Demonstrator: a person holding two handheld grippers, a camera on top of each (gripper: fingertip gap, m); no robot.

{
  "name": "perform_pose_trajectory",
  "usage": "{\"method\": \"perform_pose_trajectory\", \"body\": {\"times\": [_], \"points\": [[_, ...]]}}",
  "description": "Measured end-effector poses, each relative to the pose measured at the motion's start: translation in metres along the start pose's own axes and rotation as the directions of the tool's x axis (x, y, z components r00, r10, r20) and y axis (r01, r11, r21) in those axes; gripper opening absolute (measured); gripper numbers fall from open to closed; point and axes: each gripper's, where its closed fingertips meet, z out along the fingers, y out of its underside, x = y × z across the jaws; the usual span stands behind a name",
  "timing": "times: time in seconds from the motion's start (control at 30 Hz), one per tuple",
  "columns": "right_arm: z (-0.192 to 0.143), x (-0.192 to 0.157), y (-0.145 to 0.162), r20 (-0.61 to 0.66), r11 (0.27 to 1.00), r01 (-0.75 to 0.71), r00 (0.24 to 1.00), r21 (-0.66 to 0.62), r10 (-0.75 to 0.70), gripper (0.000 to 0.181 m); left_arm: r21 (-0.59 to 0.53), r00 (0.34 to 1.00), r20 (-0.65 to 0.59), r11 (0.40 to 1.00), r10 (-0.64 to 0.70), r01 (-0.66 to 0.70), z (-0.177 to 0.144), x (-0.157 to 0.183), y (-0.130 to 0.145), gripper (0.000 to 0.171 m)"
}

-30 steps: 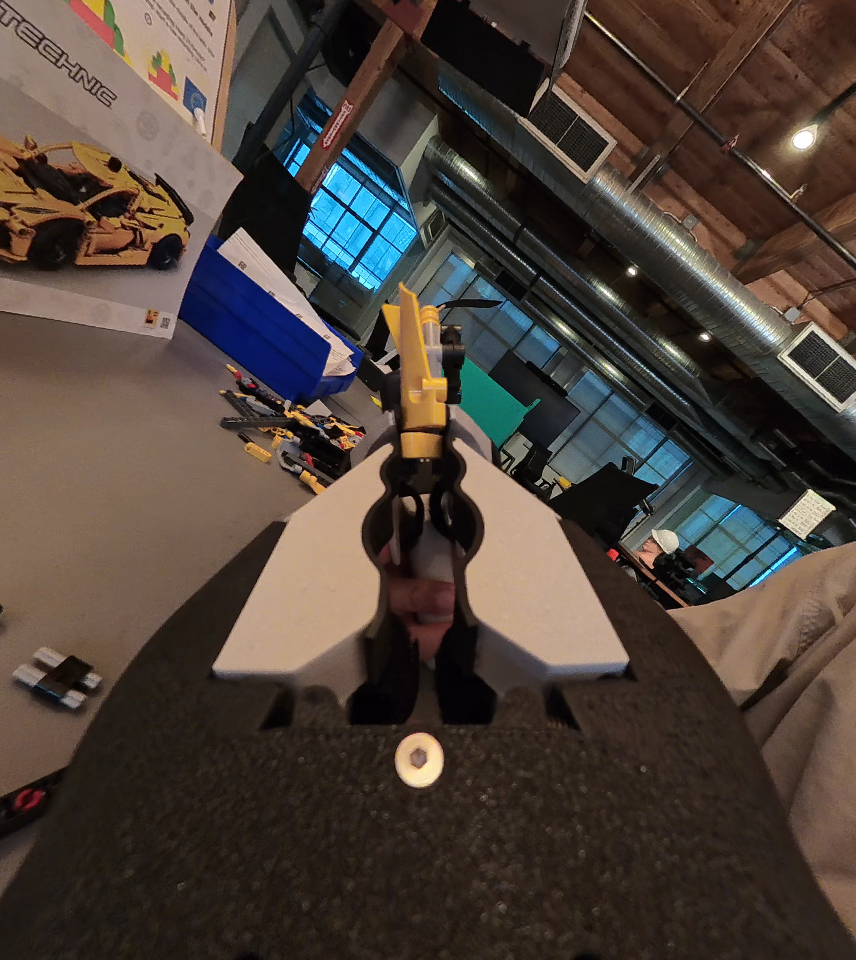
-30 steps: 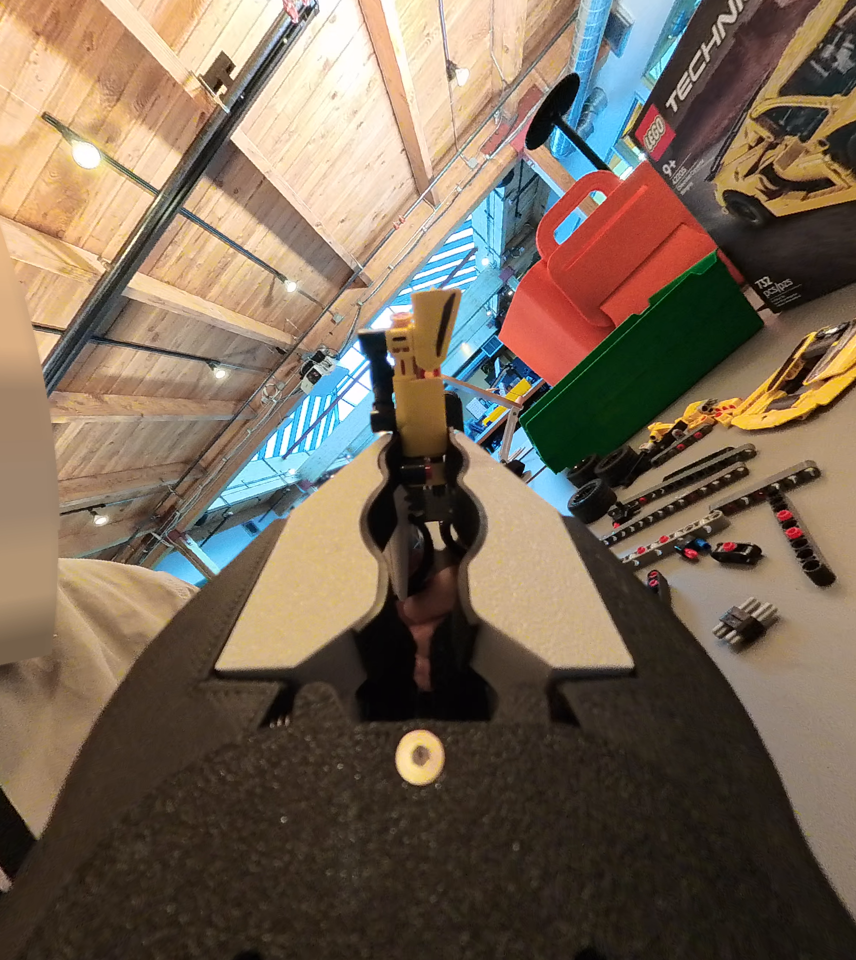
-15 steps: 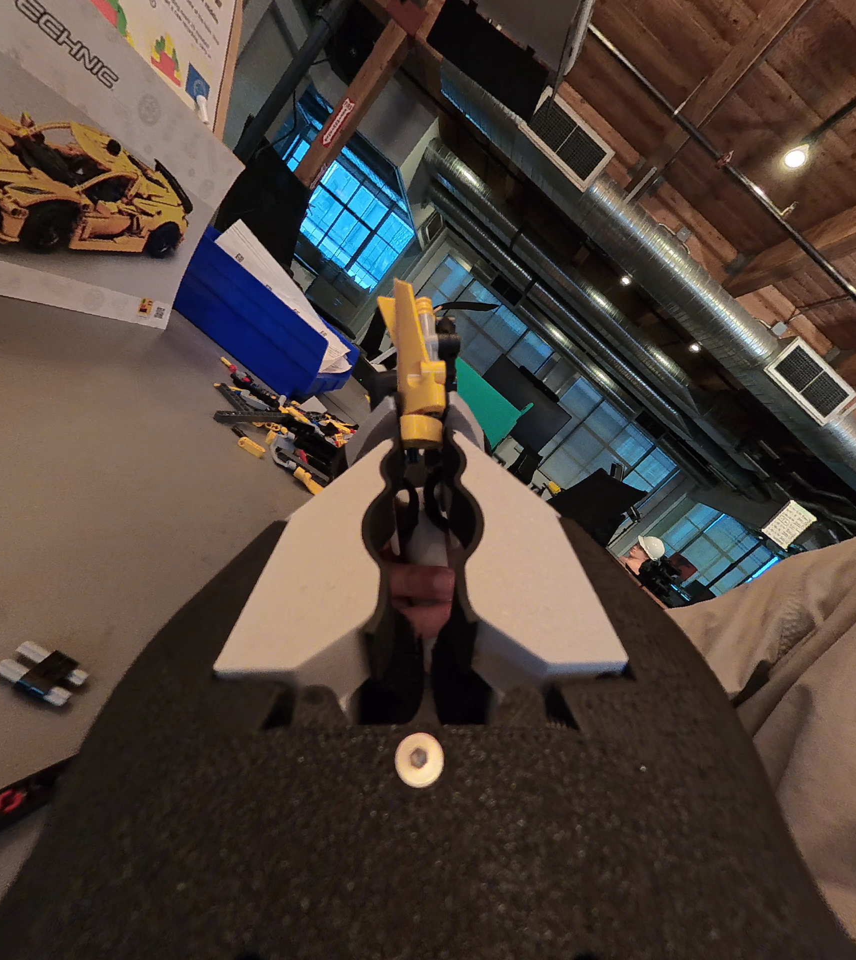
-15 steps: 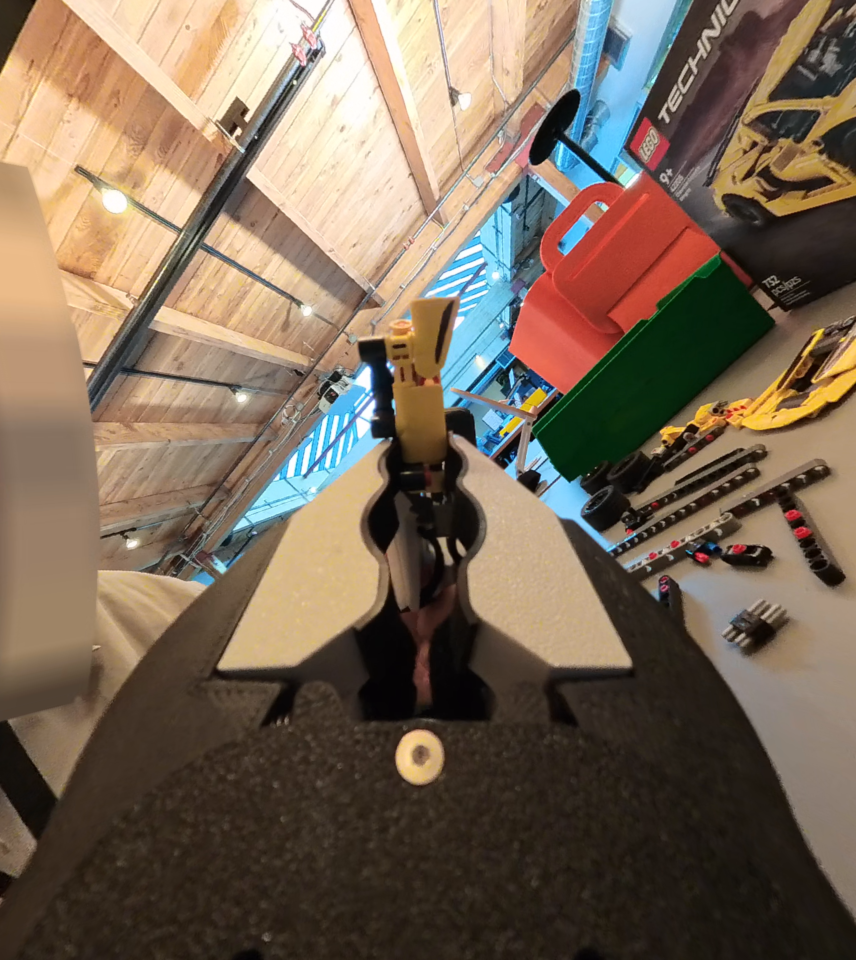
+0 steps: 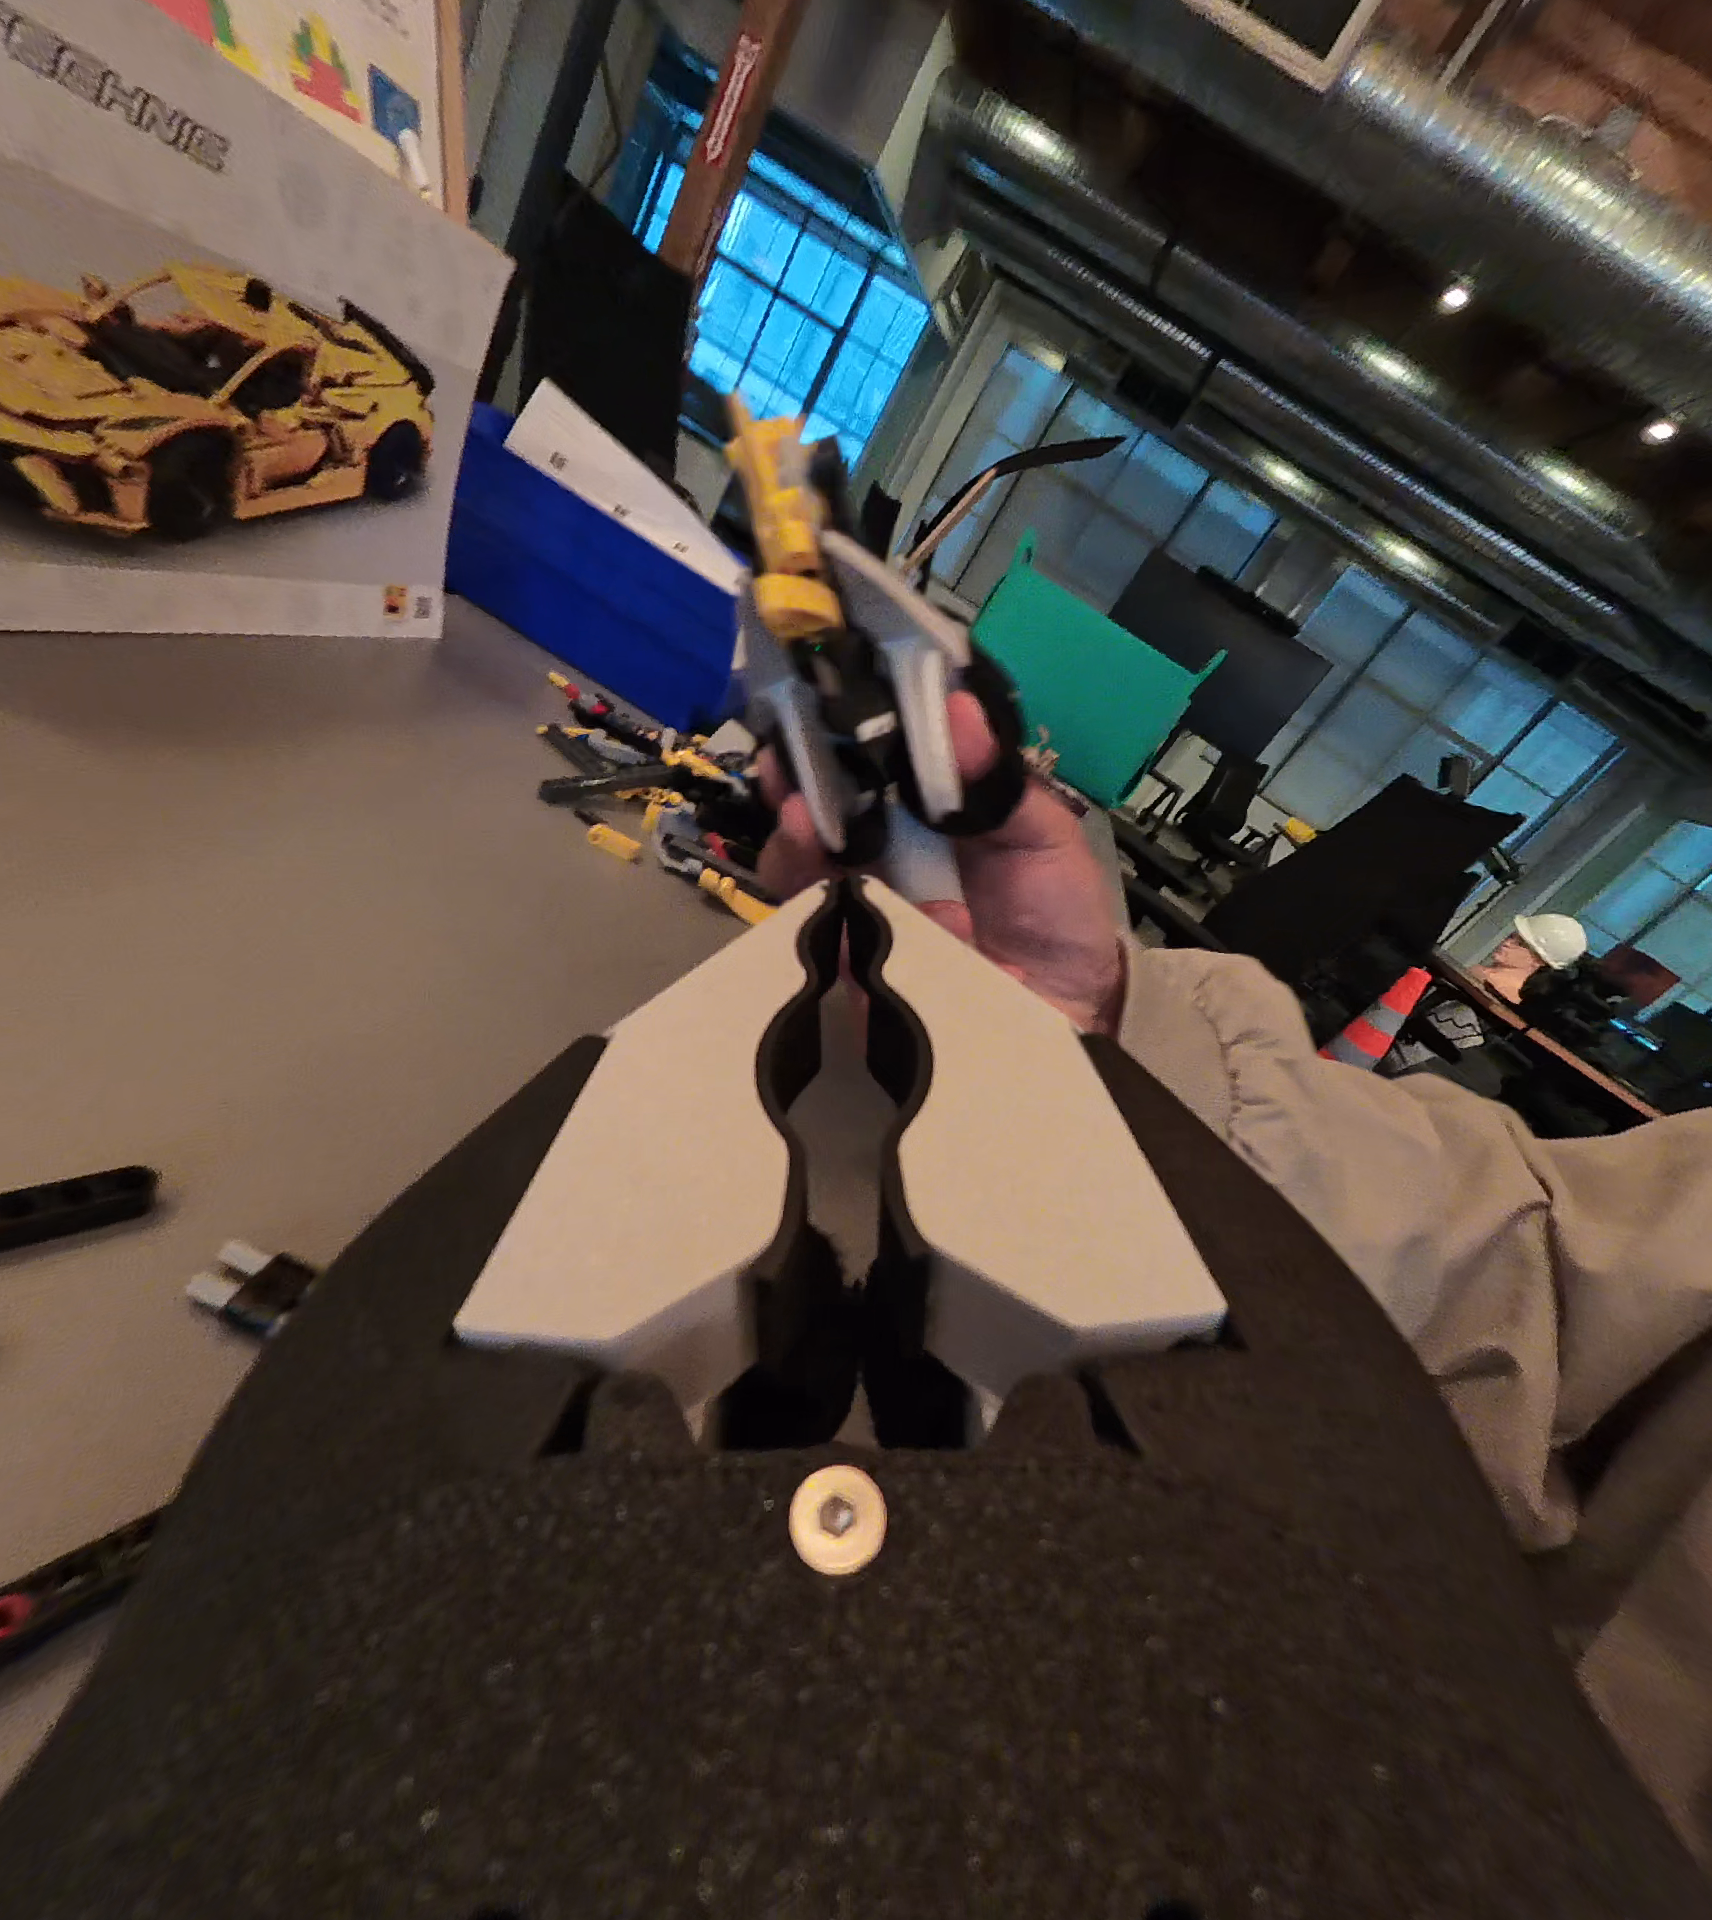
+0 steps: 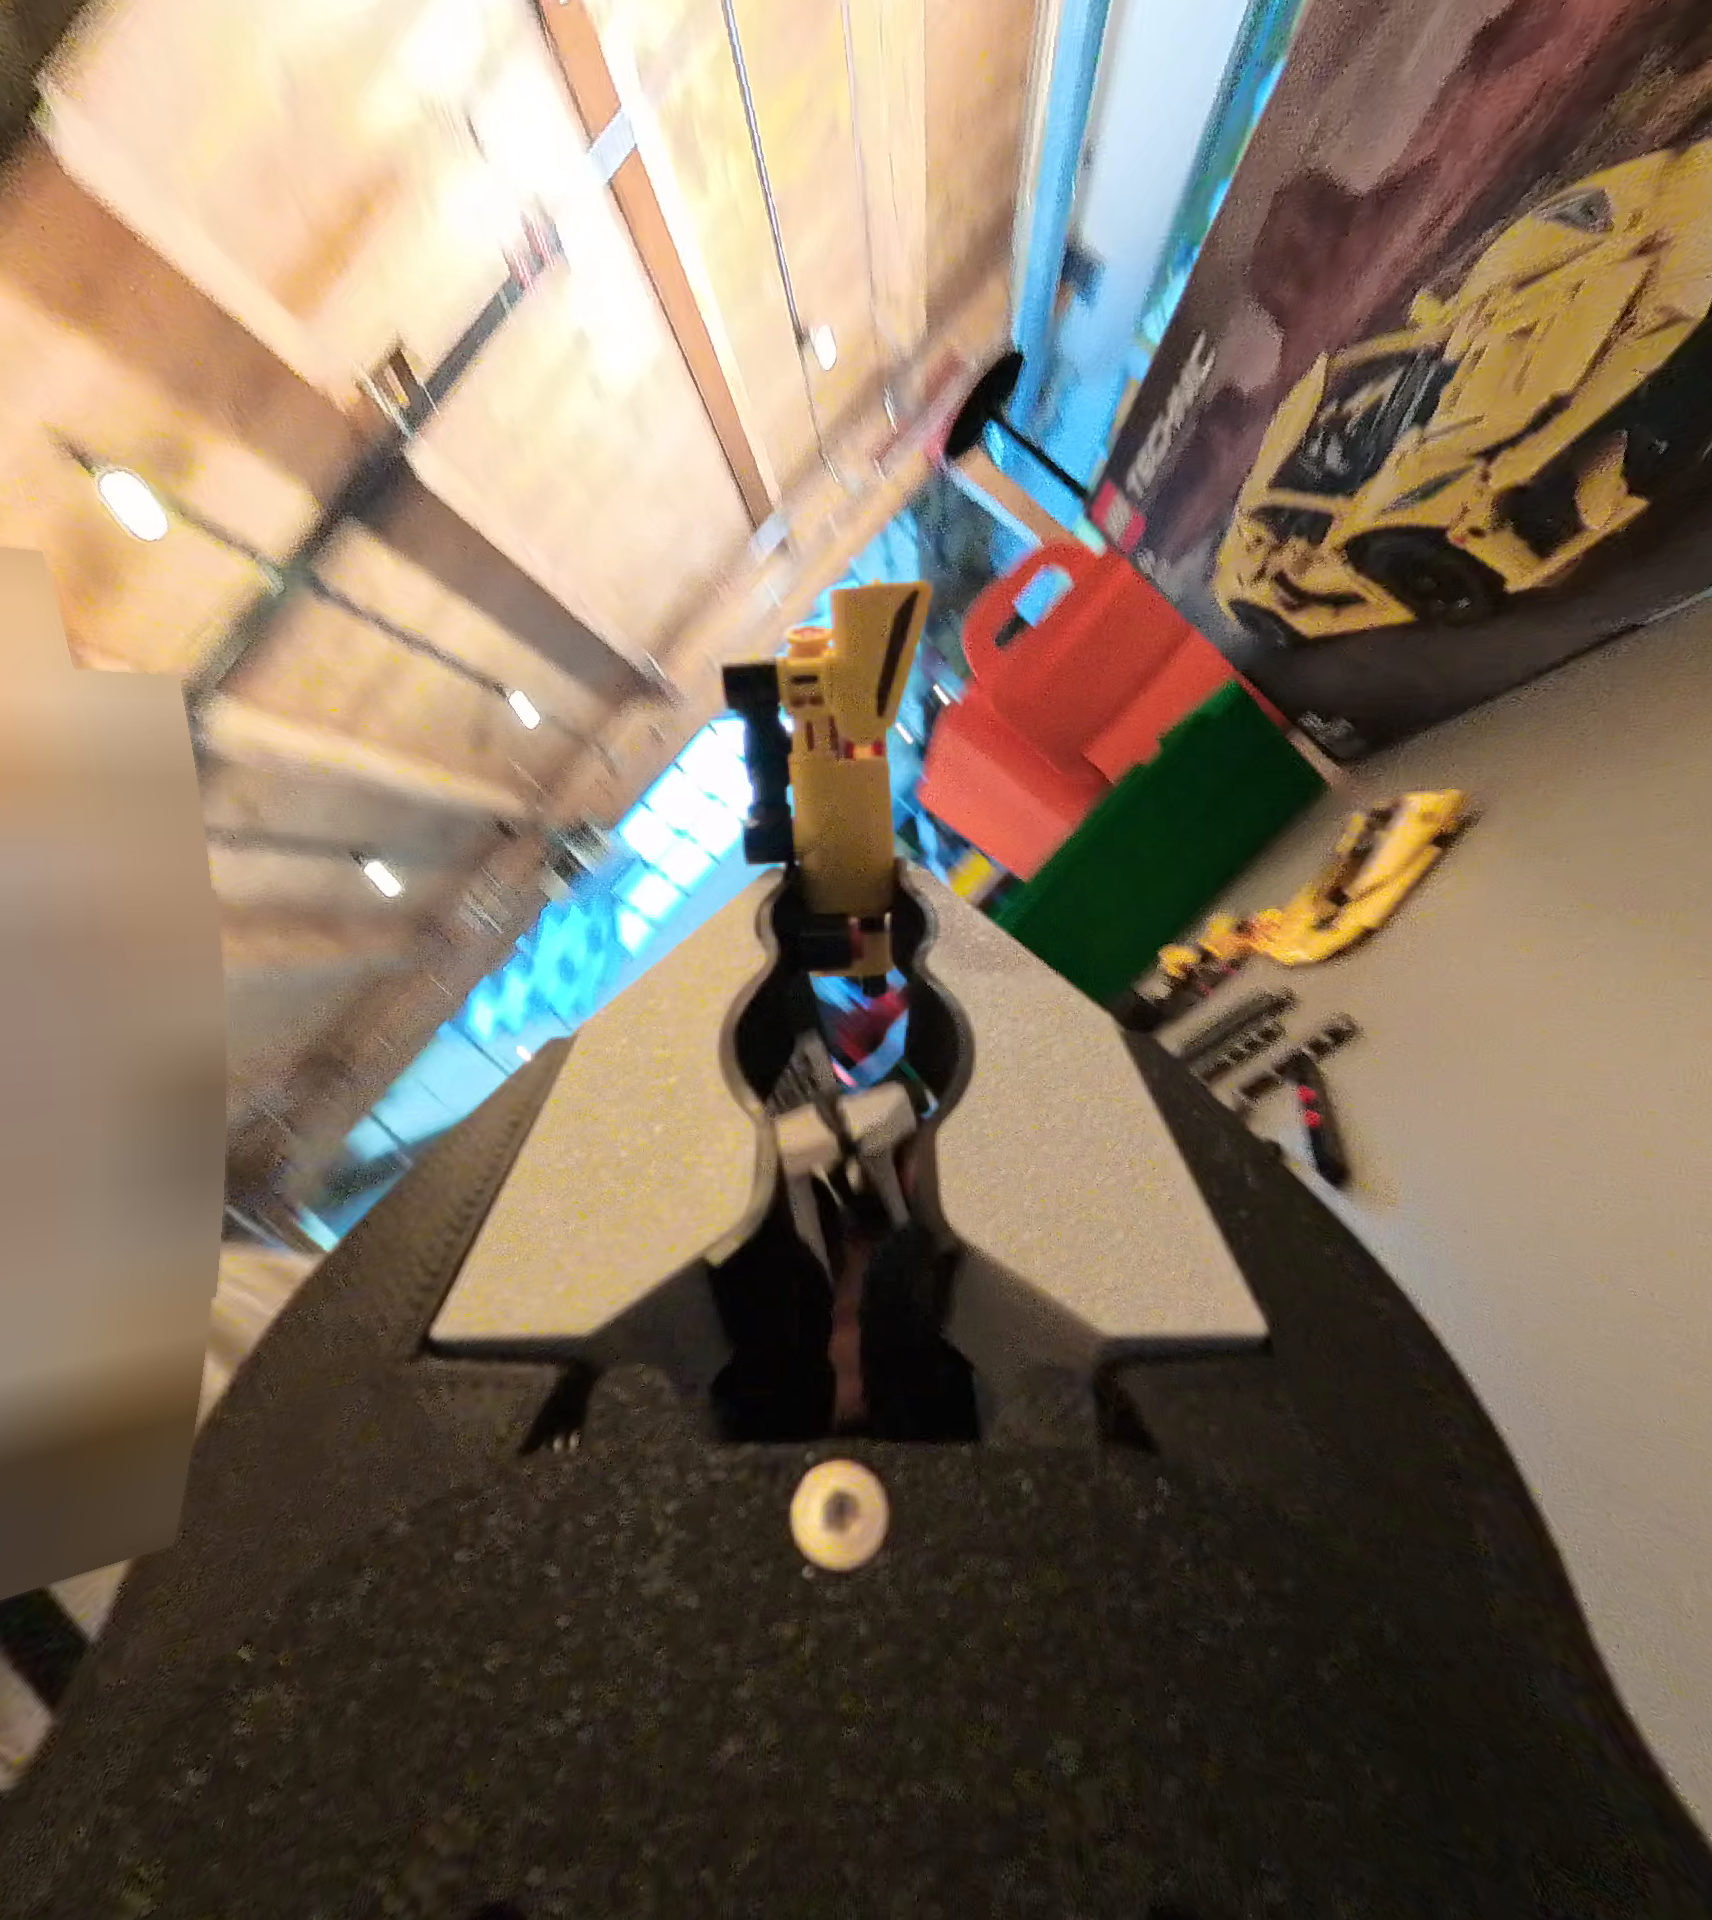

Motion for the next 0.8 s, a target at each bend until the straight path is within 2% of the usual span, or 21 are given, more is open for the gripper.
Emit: {"method": "perform_pose_trajectory", "body": {"times": [0.03,0.07,0.13,0.2,0.23,0.3,0.4,0.5,0.57,0.63,0.73,0.8], "points": [[0.004,0.003,0.015,-0.043,0.992,0.058,0.997,-0.110,-0.063,0.015,-0.006,1.000,0.010,1.000,-0.014,0.015,-0.001,-0.005,-0.001,0.006],[0.006,0.008,0.031,-0.073,0.969,0.081,0.992,-0.233,-0.101,0.015,0.006,0.999,0.016,1.000,-0.029,0.029,-0.004,-0.009,-0.005,0.024],[0.013,0.000,0.037,-0.050,0.954,0.151,0.984,-0.260,-0.169,0.015,0.039,0.998,0.023,0.997,-0.061,0.060,-0.011,-0.017,-0.013,0.030],[0.013,0.004,0.052,-0.064,0.902,0.219,0.964,-0.371,-0.260,0.015,0.073,0.994,-0.011,0.991,-0.110,0.111,-0.017,-0.019,-0.019,0.032],[0.014,0.004,0.060,-0.049,0.890,0.214,0.966,-0.404,-0.254,0.015,0.082,0.990,-0.035,0.987,-0.133,0.136,-0.019,-0.018,-0.021,0.032],[0.016,-0.002,0.080,-0.002,0.876,0.118,0.991,-0.468,-0.135,0.015,0.080,0.982,-0.095,0.982,-0.165,0.173,-0.021,-0.014,-0.023,0.034],[0.016,-0.007,0.094,0.034,0.841,0.131,0.991,-0.525,-0.133,0.015,0.019,0.971,-0.160,0.983,-0.176,0.181,-0.020,-0.005,-0.017,0.035],[0.015,-0.011,0.105,0.066,0.805,0.148,0.989,-0.574,-0.134,0.015,-0.037,0.972,-0.171,0.987,-0.159,0.155,-0.016,0.001,-0.006,0.034],[0.014,-0.013,0.111,0.078,0.786,0.167,0.986,-0.595,-0.150,0.015,-0.043,0.968,-0.208,0.990,-0.143,0.137,-0.015,0.009,-0.004,0.028],[0.014,-0.012,0.110,0.071,0.782,0.178,0.983,-0.598,-0.170,0.015,-0.040,0.968,-0.216,0.992,-0.126,0.120,-0.016,0.013,-0.004,0.014],[0.020,-0.008,0.106,0.049,0.811,0.187,0.980,-0.554,-0.192,0.016,0.011,0.980,-0.168,0.994,-0.103,0.107,-0.017,0.006,-0.011,0.013],[0.023,-0.002,0.103,0.015,0.844,0.180,0.980,-0.505,-0.200,0.019,0.142,0.976,-0.159,0.975,-0.147,0.170,-0.025,-0.005,-0.031,0.013]]}}
